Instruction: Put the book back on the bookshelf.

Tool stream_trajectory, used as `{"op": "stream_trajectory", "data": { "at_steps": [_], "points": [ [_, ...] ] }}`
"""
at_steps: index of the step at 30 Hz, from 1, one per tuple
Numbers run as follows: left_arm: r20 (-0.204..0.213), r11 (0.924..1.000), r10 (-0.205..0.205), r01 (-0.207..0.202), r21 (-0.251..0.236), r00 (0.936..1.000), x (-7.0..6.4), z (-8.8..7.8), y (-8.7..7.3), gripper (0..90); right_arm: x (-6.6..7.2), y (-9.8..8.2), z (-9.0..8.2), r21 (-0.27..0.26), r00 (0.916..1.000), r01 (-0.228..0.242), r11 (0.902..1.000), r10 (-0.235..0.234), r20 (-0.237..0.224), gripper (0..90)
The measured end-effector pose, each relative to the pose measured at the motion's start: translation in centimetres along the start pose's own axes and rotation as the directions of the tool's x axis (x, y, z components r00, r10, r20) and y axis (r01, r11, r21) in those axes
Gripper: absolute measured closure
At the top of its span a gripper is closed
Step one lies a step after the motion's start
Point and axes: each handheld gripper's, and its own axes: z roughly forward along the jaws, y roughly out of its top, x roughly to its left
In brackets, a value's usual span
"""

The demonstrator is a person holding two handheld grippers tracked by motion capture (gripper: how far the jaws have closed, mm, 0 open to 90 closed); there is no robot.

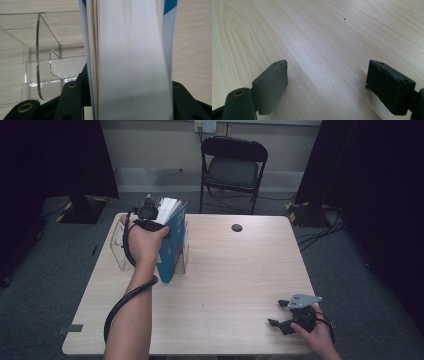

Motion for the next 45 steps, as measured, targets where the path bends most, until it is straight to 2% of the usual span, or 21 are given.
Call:
{"op": "stream_trajectory", "data": {
  "at_steps": [5, 16, 24, 29, 33, 37, 45],
  "points": [
    [0.023, 0.9999, 0.008, -0.008, -0.013, 0.9997, 0.3, -0.5, -0.8, 49.5, 0.0, 0.0, 0.0, 0.000, 1.0000, -0.001, 1.0000, 0.001, 0.000, 16.8],
    [0.052, 0.9984, 0.035, -0.032, -0.046, 0.9980, 0.7, -1.7, -2.0, 48.1, 0.0, 0.0, 0.0, 0.000, 1.0000, -0.001, 1.0000, 0.001, 0.000, 16.8],
    [0.086, 0.9962, 0.058, -0.052, -0.070, 0.9946, 0.7, -2.5, -2.9, 47.8, 0.0, 0.0, 0.0, 0.000, 1.0000, 0.000, 1.0000, 0.000, 0.000, 16.9],
    [0.110, 0.9959, 0.072, -0.065, -0.064, 0.9913, 1.0, -2.8, -3.6, 42.7, 0.0, 0.0, 0.0, -0.002, 1.0000, 0.000, 1.0000, 0.000, 0.002, 16.9],
    [0.118, 0.9936, 0.088, -0.078, -0.081, 0.9891, 1.2, -3.2, -4.1, 42.3, 0.0, 0.0, 0.0, -0.001, 1.0000, 0.000, 1.0000, 0.000, 0.002, 16.8],
    [0.152, 0.9925, 0.109, -0.099, -0.073, 0.9824, 1.4, -3.3, -4.7, 39.6, 0.0, 0.0, 0.0, -0.002, 1.0000, 0.000, 1.0000, 0.000, 0.002, 16.9],
    [0.181, 0.9907, 0.113, -0.096, -0.096, 0.9771, 1.5, -3.5, -5.6, 34.8, 0.0, 0.0, 0.0, -0.002, 1.0000, 0.000, 1.0000, 0.000, 0.002, 16.9]
  ]
}}
